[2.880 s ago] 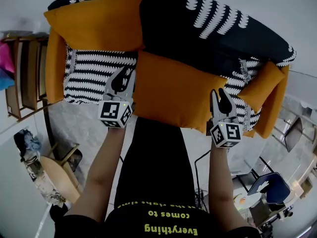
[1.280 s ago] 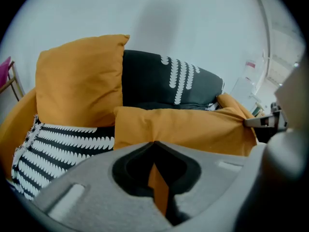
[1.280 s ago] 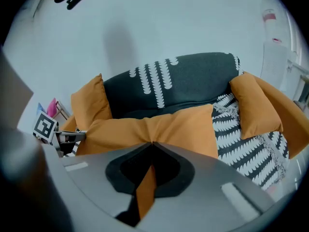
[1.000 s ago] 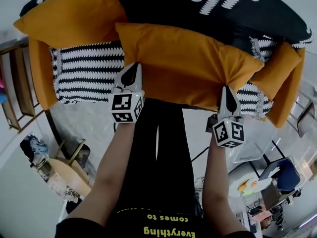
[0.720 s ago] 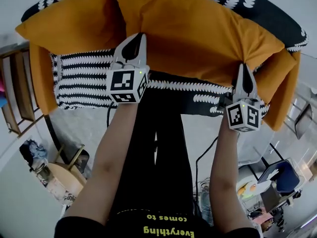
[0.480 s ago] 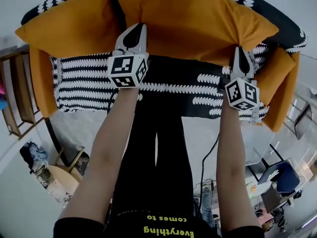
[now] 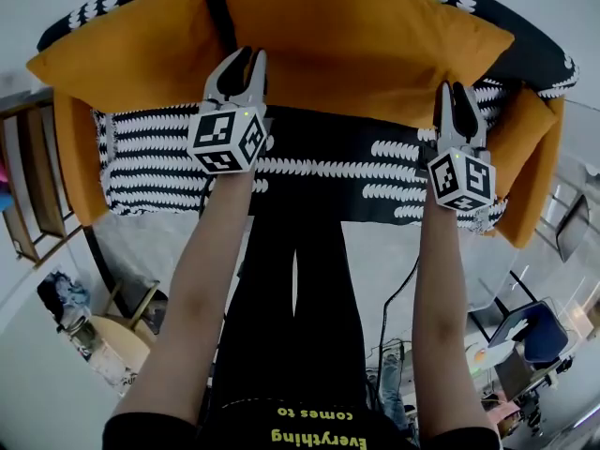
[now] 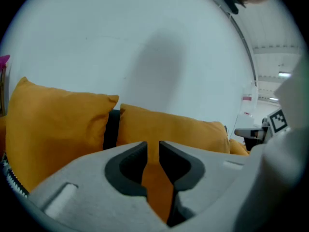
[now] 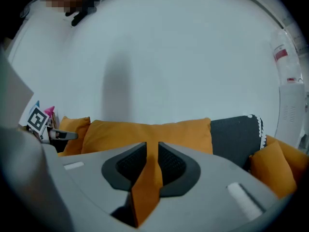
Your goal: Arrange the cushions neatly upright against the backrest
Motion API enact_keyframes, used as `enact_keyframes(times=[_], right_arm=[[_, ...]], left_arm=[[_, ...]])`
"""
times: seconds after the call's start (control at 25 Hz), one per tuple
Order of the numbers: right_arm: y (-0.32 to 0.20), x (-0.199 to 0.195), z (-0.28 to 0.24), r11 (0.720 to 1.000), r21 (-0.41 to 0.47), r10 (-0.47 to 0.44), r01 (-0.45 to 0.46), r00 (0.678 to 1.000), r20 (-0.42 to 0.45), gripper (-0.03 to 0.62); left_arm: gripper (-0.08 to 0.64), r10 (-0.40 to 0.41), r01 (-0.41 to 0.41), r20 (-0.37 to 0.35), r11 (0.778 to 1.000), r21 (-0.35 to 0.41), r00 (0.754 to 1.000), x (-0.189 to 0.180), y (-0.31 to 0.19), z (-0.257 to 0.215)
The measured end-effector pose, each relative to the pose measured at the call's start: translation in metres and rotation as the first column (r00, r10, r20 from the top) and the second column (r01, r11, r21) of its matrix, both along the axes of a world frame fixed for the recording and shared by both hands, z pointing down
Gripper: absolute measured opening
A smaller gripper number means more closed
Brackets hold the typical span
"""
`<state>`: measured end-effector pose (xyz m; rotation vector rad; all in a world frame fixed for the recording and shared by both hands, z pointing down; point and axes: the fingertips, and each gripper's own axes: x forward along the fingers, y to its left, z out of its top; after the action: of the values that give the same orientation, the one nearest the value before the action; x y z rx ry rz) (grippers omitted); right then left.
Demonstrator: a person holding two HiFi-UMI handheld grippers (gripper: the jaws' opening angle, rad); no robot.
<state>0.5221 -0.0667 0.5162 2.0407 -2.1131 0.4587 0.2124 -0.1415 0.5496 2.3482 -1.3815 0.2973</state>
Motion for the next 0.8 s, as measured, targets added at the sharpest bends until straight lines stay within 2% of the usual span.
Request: enact_keyframes(times=[0.08, 0.16, 0.36, 0.6, 0.8], right_arm=[[0.006, -0.010, -0.018, 1.000, 0.019, -0.014, 0.014, 1.000, 0.006, 0.014], [0.017, -0.020, -0.037, 0.999, 0.040, -0.023, 0.022, 0.999, 0.031, 0.011], [0.056, -0.044, -0.100, 0.996, 0.083, -0.037, 0.034, 0.999, 0.032, 0.011], [0.089, -0.059, -0.170, 0.991, 0.121, -0.049, 0.055, 0.997, -0.057, 0.011], [0.105, -0.061, -0.222, 0.986, 0.162, -0.032, 0.036, 0.999, -0.025, 0.011]], left_arm=[[0.062, -0.005, 0.005, -0.004, 0.999, 0.037, 1.000, 0.002, 0.002, -0.021], [0.002, 0.004, -0.003, -0.011, 0.999, 0.054, 1.000, 0.004, 0.008, -0.042], [-0.002, 0.047, -0.045, -0.024, 0.998, 0.053, 0.999, 0.003, 0.038, -0.098], [-0.002, 0.075, -0.075, -0.005, 0.995, 0.063, 0.997, -0.005, 0.059, -0.150], [-0.002, 0.094, -0.092, -0.021, 0.990, 0.103, 0.995, -0.008, 0.073, -0.203]])
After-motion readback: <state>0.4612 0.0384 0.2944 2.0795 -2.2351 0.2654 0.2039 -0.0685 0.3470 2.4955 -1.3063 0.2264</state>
